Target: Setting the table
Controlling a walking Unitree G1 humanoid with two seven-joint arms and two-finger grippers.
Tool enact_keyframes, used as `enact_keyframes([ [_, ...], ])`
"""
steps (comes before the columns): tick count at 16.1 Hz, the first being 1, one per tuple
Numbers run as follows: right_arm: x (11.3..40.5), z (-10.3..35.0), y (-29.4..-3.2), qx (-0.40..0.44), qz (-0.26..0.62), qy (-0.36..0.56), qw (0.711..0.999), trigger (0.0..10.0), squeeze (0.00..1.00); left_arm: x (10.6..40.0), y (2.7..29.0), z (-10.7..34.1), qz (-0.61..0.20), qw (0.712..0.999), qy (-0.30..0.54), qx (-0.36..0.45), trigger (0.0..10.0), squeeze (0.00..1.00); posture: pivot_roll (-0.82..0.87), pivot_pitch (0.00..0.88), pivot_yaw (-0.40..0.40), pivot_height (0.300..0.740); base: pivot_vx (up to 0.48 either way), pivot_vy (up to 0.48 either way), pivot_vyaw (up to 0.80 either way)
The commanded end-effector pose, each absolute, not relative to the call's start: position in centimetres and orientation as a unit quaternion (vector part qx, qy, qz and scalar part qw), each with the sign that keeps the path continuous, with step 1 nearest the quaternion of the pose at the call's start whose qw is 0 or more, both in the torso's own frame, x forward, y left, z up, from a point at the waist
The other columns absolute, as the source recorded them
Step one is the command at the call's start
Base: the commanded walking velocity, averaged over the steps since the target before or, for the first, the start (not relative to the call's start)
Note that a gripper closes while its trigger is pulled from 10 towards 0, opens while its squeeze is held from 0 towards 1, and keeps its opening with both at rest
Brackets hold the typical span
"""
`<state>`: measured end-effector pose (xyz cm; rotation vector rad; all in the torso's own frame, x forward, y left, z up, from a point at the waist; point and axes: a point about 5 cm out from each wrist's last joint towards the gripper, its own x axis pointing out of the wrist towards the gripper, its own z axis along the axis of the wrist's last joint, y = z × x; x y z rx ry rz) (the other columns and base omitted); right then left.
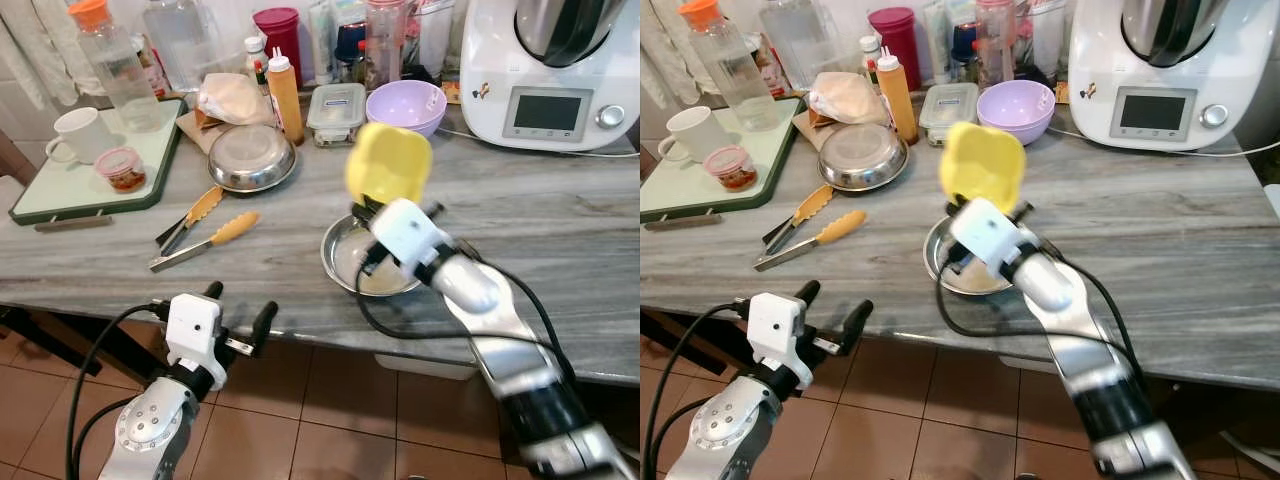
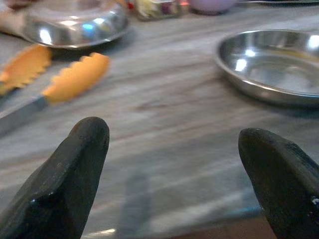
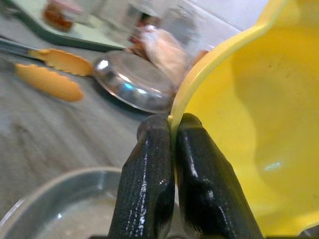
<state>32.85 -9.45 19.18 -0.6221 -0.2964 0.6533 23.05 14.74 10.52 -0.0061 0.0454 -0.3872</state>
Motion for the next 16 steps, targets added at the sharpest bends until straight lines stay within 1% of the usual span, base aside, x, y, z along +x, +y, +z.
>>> enact_keyframes([
  [1, 32.9, 19.1, -8.5, -0.307, 0.343, -0.141, 0.876, 10.0, 0.00, 22.6, 14.6, 10.5, -0.209, 0.977, 0.029, -0.003, 10.0, 0.00, -0.07, 0.153, 0.124, 0.740, 0.000, 0.000, 0.00],
  [2, 33.3, 19.0, -7.8, -0.323, 0.375, -0.131, 0.859, 10.0, 0.00, 22.2, 14.2, 10.6, -0.230, 0.973, 0.028, -0.011, 10.0, 0.00, -0.07, 0.155, 0.121, 0.740, 0.000, 0.000, 0.00],
  [4, 33.7, 19.0, -7.1, -0.350, 0.401, -0.135, 0.836, 10.0, 0.00, 22.1, 14.3, 10.8, -0.234, 0.972, 0.026, -0.010, 10.0, 0.00, -0.07, 0.159, 0.116, 0.740, 0.000, 0.000, 0.00],
  [5, 34.2, 19.2, -6.5, -0.379, 0.420, -0.138, 0.813, 10.0, 0.00, 22.1, 14.5, 10.7, -0.232, 0.972, 0.029, -0.008, 10.0, 0.00, -0.07, 0.167, 0.112, 0.740, 0.000, 0.000, 0.00],
  [7, 34.4, 19.3, -6.3, -0.385, 0.426, -0.138, 0.807, 10.0, 0.00, 22.1, 14.4, 10.8, -0.231, 0.972, 0.029, -0.009, 10.0, 0.00, -0.07, 0.170, 0.110, 0.740, 0.000, 0.000, 0.00],
  [8, 34.7, 19.5, -6.1, -0.407, 0.431, -0.142, 0.793, 10.0, 0.00, 22.0, 14.3, 10.7, -0.230, 0.973, 0.032, -0.011, 10.0, 0.00, -0.07, 0.175, 0.107, 0.740, 0.000, 0.000, 0.00],
  [9, 34.8, 19.5, -6.1, -0.416, 0.433, -0.144, 0.787, 10.0, 0.00, 21.9, 14.3, 10.6, -0.230, 0.973, 0.033, -0.011, 10.0, 0.00, -0.07, 0.175, 0.107, 0.740, 0.000, 0.000, 0.00],
  [11, 35.1, 19.7, -6.1, -0.446, 0.462, -0.148, 0.752, 10.0, 0.00, 21.4, 13.8, 10.3, -0.236, 0.971, 0.044, -0.018, 10.0, 0.00, -0.06, 0.181, 0.101, 0.740, 0.000, 0.000, 0.00],
  [12, 35.1, 19.6, -6.2, -0.456, 0.470, -0.150, 0.740, 10.0, 0.00, 21.3, 13.7, 10.2, -0.238, 0.970, 0.047, -0.020, 10.0, 0.00, -0.06, 0.181, 0.101, 0.740, 0.000, 0.000, 0.00],
  [13, 35.1, 19.5, -6.2, -0.459, 0.480, -0.148, 0.733, 10.0, 0.17, 21.2, 13.6, 10.1, -0.241, 0.969, 0.050, -0.020, 10.0, 0.00, -0.06, 0.183, 0.098, 0.740, 0.000, 0.000, 0.00],
  [15, 35.2, 19.0, -6.2, -0.460, 0.504, -0.140, 0.717, 10.0, 0.17, 21.1, 13.5, 9.9, -0.245, 0.968, 0.056, -0.021, 10.0, 0.00, -0.05, 0.185, 0.097, 0.740, 0.000, 0.000, 0.00],
  [16, 35.2, 18.9, -6.3, -0.459, 0.510, -0.136, 0.714, 10.0, 0.16, 21.0, 13.5, 9.9, -0.245, 0.968, 0.056, -0.022, 10.0, 0.00, -0.05, 0.185, 0.097, 0.740, 0.000, 0.000, 0.00],
])
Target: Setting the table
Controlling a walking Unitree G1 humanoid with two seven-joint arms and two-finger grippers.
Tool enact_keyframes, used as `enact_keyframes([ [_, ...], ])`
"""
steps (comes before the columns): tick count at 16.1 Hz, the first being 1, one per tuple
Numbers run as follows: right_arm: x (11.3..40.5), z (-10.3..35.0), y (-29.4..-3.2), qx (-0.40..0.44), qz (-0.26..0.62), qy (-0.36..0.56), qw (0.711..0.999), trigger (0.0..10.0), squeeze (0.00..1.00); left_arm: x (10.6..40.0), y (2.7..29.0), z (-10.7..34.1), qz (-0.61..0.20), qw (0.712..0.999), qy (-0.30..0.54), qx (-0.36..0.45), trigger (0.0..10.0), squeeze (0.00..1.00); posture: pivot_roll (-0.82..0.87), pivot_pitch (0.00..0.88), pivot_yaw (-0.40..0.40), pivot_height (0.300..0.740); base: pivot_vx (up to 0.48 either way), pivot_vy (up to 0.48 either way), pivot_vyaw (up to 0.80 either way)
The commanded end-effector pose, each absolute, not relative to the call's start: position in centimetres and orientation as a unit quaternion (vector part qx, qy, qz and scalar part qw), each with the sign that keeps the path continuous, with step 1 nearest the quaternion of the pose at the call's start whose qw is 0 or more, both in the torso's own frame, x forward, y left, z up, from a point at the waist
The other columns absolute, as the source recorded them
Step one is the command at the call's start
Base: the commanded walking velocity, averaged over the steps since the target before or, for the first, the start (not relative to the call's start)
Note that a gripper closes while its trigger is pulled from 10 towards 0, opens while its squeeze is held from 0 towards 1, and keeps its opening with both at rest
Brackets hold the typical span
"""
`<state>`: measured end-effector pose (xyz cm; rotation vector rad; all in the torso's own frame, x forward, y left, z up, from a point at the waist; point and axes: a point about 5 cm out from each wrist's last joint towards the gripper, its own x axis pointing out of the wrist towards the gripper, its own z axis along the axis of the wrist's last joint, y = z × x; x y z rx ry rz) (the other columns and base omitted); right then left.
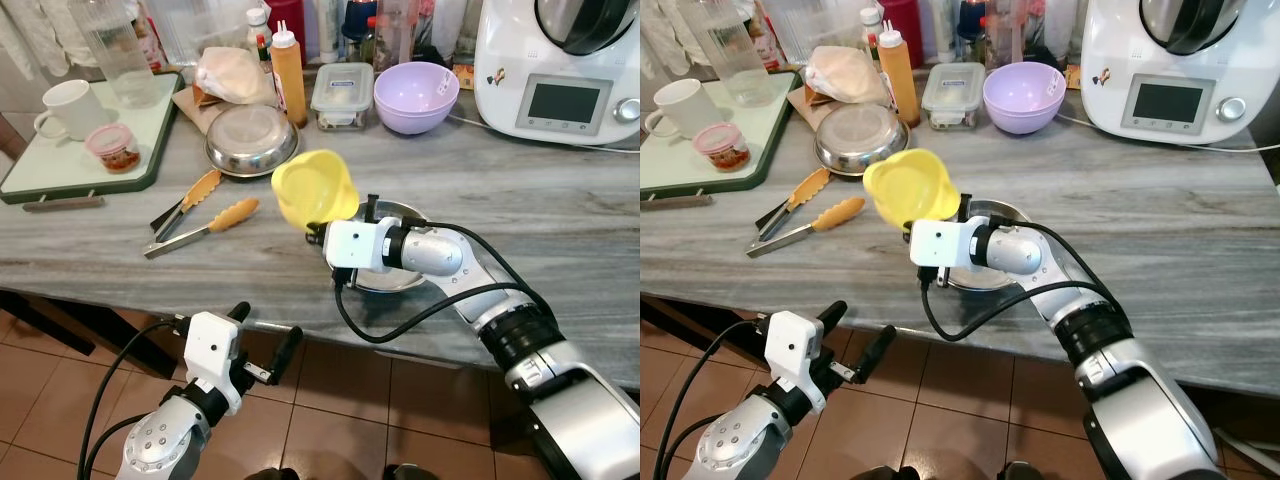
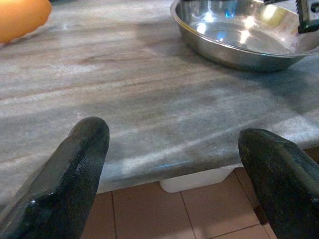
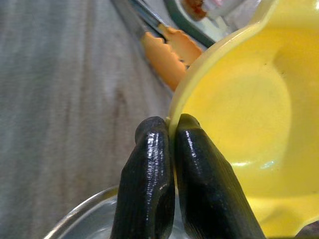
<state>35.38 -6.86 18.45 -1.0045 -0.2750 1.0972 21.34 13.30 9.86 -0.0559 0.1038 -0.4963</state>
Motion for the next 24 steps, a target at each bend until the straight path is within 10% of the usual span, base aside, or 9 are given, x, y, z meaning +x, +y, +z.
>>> enact_keyframes([
  [1, 35.2, 18.7, -6.2, -0.460, 0.514, -0.134, 0.712, 10.0, 0.16, 21.0, 13.5, 9.9, -0.246, 0.967, 0.055, -0.023, 10.0, 0.00, -0.05, 0.185, 0.097, 0.740, 0.000, 0.000, 0.00],
  [13, 36.4, 19.0, -6.5, -0.487, 0.524, -0.124, 0.687, 10.0, 0.14, 21.4, 13.5, 11.0, -0.241, 0.969, 0.029, -0.033, 10.0, 0.00, -0.05, 0.185, 0.101, 0.740, 0.000, 0.000, 0.00],
  [14, 36.5, 18.8, -6.6, -0.488, 0.526, -0.121, 0.686, 10.0, 0.24, 21.4, 13.5, 11.2, -0.240, 0.970, 0.024, -0.032, 10.0, 0.00, -0.05, 0.184, 0.101, 0.740, 0.000, 0.000, 0.00],
  [15, 36.5, 18.8, -6.6, -0.488, 0.527, -0.123, 0.685, 10.0, 1.00, 21.5, 13.5, 11.5, -0.238, 0.971, 0.015, -0.033, 10.0, 0.00, -0.05, 0.184, 0.101, 0.740, 0.000, 0.000, 0.00],
  [24, 36.9, 18.9, -6.9, -0.500, 0.505, -0.137, 0.690, 10.0, 1.00, 22.2, 13.1, 13.7, -0.241, 0.969, -0.023, -0.056, 10.0, 0.00, -0.05, 0.178, 0.104, 0.740, 0.000, 0.000, 0.00],
])
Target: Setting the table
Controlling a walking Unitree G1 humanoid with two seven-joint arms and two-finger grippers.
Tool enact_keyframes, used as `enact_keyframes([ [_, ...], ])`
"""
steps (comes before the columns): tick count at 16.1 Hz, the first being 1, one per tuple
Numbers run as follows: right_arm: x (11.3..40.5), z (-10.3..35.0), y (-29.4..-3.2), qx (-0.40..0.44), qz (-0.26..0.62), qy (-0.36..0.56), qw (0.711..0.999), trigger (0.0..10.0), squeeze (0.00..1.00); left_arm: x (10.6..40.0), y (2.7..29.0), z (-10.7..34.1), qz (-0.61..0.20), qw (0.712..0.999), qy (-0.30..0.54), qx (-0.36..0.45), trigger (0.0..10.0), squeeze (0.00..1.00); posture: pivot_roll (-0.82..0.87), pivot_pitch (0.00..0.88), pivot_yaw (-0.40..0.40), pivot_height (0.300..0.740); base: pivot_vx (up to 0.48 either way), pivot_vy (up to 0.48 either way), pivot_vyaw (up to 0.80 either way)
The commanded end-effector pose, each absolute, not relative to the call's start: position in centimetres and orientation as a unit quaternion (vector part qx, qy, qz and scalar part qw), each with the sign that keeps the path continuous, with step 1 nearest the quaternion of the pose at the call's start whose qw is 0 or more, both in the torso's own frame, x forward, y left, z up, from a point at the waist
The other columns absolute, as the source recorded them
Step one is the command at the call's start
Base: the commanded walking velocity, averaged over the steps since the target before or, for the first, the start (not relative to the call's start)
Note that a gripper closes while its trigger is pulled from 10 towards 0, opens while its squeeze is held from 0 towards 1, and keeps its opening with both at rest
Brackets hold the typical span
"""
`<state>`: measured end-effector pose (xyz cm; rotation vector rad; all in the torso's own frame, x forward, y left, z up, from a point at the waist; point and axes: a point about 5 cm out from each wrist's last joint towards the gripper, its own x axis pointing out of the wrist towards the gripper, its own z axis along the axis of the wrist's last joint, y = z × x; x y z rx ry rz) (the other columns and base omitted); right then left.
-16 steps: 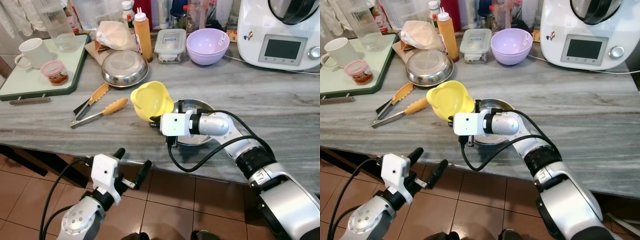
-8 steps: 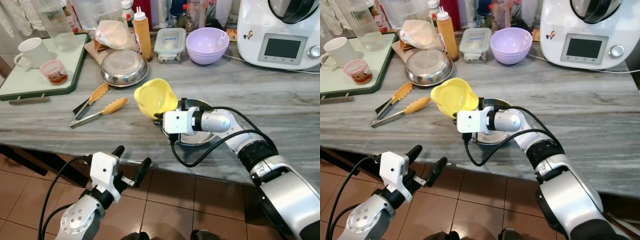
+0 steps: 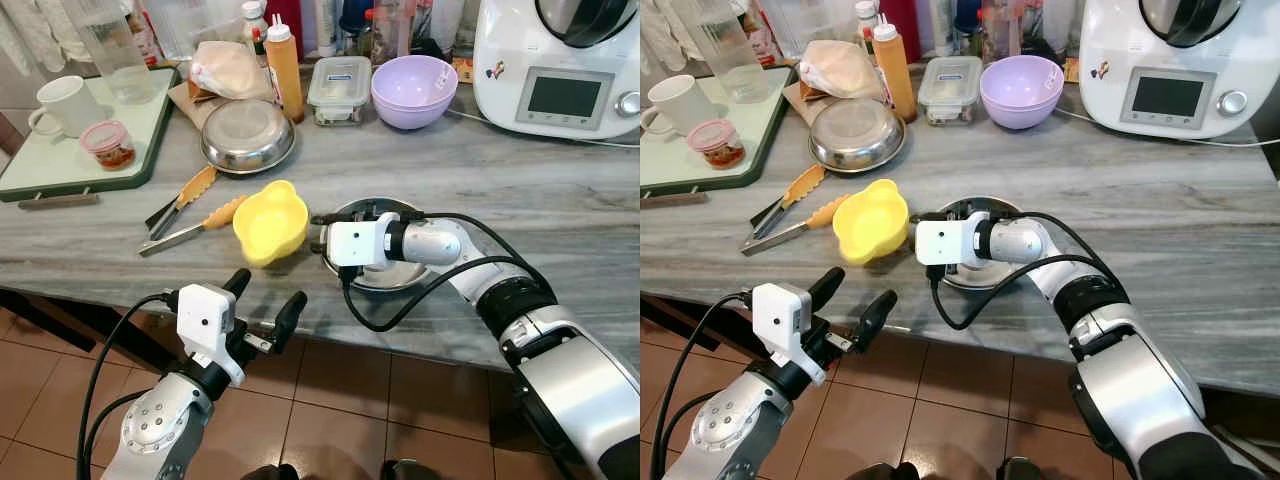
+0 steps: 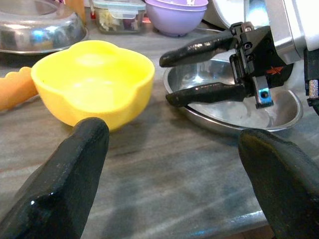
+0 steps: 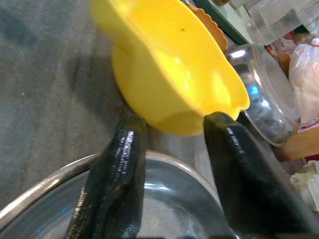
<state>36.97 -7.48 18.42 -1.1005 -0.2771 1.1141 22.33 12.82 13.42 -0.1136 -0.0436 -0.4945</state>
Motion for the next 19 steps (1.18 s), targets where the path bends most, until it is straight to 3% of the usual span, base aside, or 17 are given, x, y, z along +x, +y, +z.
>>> enact_keyframes([
  [1, 37.0, 18.9, -6.9, -0.501, 0.503, -0.139, 0.690, 10.0, 1.00, 22.2, 13.2, 13.6, -0.241, 0.969, -0.021, -0.056, 10.0, 0.00, -0.05, 0.177, 0.105, 0.740, 0.000, 0.000, 0.00],
  [7, 37.3, 20.6, -7.0, -0.506, 0.453, -0.197, 0.707, 10.0, 1.00, 22.3, 13.4, 13.3, -0.236, 0.970, -0.014, -0.053, 10.0, 0.00, -0.04, 0.170, 0.106, 0.740, 0.000, 0.000, 0.00],
  [9, 37.5, 21.5, -7.0, -0.485, 0.415, -0.224, 0.737, 10.0, 1.00, 22.4, 13.3, 13.2, -0.236, 0.970, -0.014, -0.053, 10.0, 0.00, -0.05, 0.165, 0.108, 0.740, 0.000, 0.000, 0.00],
  [11, 37.5, 22.3, -7.7, -0.418, 0.358, -0.259, 0.794, 10.0, 1.00, 22.7, 13.1, 13.1, -0.233, 0.971, -0.015, -0.052, 10.0, 0.00, -0.05, 0.160, 0.110, 0.740, 0.000, 0.000, 0.00],
  [15, 36.7, 21.6, -9.4, -0.367, 0.304, -0.265, 0.838, 10.0, 1.00, 23.2, 13.3, 12.8, -0.226, 0.973, -0.014, -0.050, 10.0, 0.00, -0.07, 0.158, 0.113, 0.740, 0.000, 0.000, 0.00],
  [16, 35.9, 21.0, -10.5, -0.327, 0.282, -0.254, 0.865, 10.0, 1.00, 23.7, 13.5, 12.7, -0.220, 0.974, -0.015, -0.047, 10.0, 0.00, -0.07, 0.156, 0.114, 0.740, 0.000, 0.000, 0.00],
  [19, 33.3, 19.0, -11.3, -0.285, 0.272, -0.237, 0.888, 10.0, 1.00, 24.5, 13.8, 12.5, -0.207, 0.977, -0.014, -0.044, 10.0, 0.00, -0.11, 0.157, 0.126, 0.740, 0.000, 0.000, 0.00],
])
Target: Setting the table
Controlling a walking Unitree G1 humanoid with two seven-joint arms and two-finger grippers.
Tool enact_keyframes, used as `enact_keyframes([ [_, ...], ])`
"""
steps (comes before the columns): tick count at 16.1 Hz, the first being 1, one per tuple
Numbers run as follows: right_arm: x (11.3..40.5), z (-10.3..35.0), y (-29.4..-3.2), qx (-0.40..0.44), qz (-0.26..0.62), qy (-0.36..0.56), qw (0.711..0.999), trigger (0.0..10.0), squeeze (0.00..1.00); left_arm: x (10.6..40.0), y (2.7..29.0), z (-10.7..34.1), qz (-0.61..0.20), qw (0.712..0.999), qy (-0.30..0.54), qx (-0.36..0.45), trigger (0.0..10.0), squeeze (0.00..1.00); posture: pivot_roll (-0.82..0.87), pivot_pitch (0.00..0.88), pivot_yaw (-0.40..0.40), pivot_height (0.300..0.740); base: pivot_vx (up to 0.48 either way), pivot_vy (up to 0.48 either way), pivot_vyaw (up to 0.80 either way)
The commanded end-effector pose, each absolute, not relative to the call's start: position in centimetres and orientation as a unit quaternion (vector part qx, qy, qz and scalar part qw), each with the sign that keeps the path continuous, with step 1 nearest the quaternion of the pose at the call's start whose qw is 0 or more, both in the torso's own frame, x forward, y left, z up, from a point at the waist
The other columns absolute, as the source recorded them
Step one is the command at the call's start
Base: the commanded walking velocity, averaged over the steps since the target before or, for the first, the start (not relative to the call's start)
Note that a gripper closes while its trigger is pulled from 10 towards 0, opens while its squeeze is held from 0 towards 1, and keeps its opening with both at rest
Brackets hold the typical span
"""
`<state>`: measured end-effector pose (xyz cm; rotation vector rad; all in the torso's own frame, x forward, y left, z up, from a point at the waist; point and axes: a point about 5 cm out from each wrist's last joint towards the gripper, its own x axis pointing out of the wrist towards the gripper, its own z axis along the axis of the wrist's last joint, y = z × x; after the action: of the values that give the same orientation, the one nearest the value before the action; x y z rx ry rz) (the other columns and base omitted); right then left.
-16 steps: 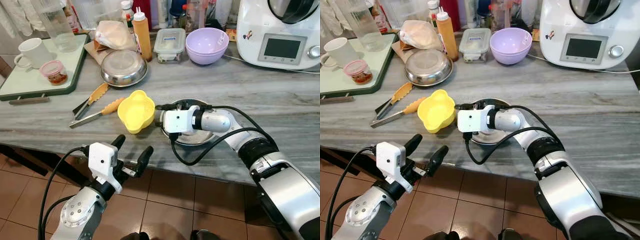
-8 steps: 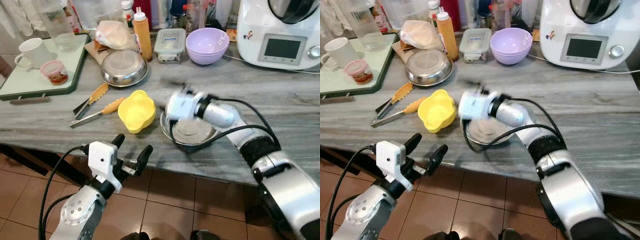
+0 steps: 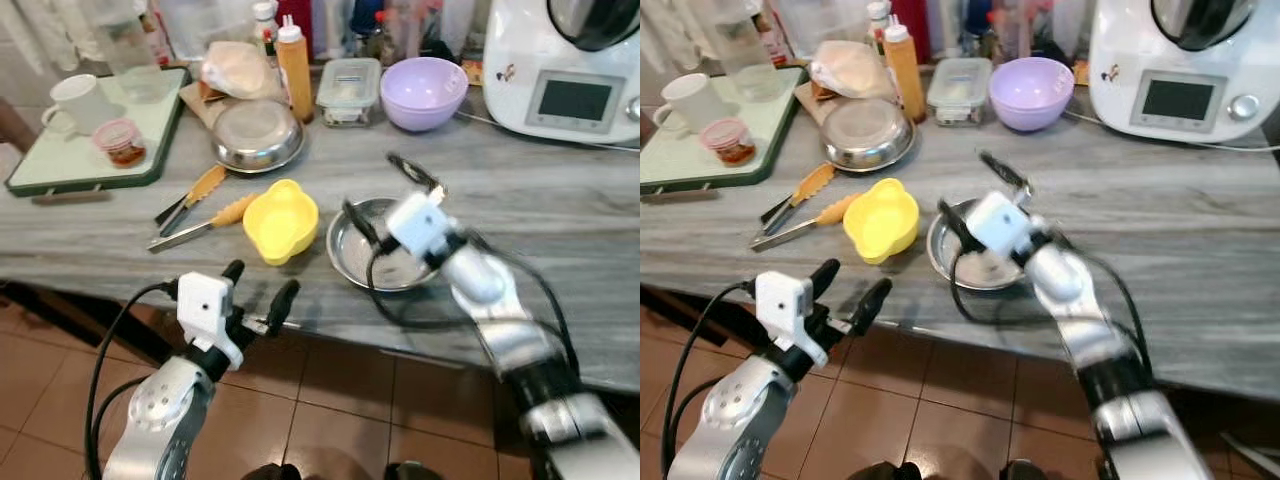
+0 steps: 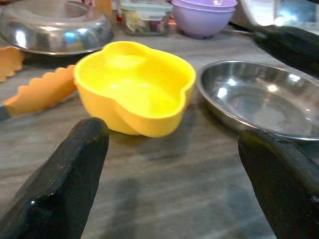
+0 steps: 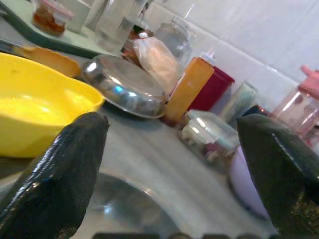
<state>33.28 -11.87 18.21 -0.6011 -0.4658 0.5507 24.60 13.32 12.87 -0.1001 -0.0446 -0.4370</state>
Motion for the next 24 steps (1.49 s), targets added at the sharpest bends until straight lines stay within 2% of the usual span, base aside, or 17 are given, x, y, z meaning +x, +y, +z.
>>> enact_keyframes([
  [1, 31.5, 17.9, -10.5, -0.257, 0.286, -0.229, 0.894, 10.0, 1.00, 25.0, 13.9, 12.2, -0.197, 0.979, -0.011, -0.040, 10.0, 0.00, -0.12, 0.155, 0.131, 0.740, 0.000, 0.000, 0.00],
  [7, 27.2, 16.5, -7.8, -0.207, 0.333, -0.194, 0.899, 10.0, 1.00, 26.8, 13.7, 11.5, -0.196, 0.980, -0.003, -0.034, 10.0, 0.00, -0.14, 0.145, 0.139, 0.740, 0.000, 0.000, 0.00],
  [12, 26.5, 16.7, -7.4, -0.179, 0.353, -0.163, 0.904, 10.0, 1.00, 27.8, 13.9, 11.2, -0.187, 0.982, -0.004, -0.024, 10.0, 0.00, -0.14, 0.144, 0.135, 0.740, 0.000, 0.000, 0.00],
  [15, 26.0, 16.1, -8.8, -0.171, 0.316, -0.146, 0.922, 10.0, 1.00, 28.2, 13.7, 11.5, -0.188, 0.982, -0.015, -0.027, 10.0, 0.00, -0.14, 0.149, 0.136, 0.740, 0.000, 0.000, 0.00],
  [18, 24.8, 15.7, -10.6, -0.127, 0.307, -0.109, 0.937, 10.0, 1.00, 28.9, 13.4, 11.7, -0.195, 0.980, -0.021, -0.027, 10.0, 0.00, -0.17, 0.160, 0.158, 0.740, 0.000, 0.000, 0.00],
  [24, 23.9, 15.6, -10.5, -0.116, 0.312, -0.090, 0.939, 10.0, 1.00, 30.2, 12.4, 12.0, -0.230, 0.972, -0.028, -0.022, 10.0, 0.00, -0.21, 0.163, 0.183, 0.740, 0.000, 0.000, 0.00],
])
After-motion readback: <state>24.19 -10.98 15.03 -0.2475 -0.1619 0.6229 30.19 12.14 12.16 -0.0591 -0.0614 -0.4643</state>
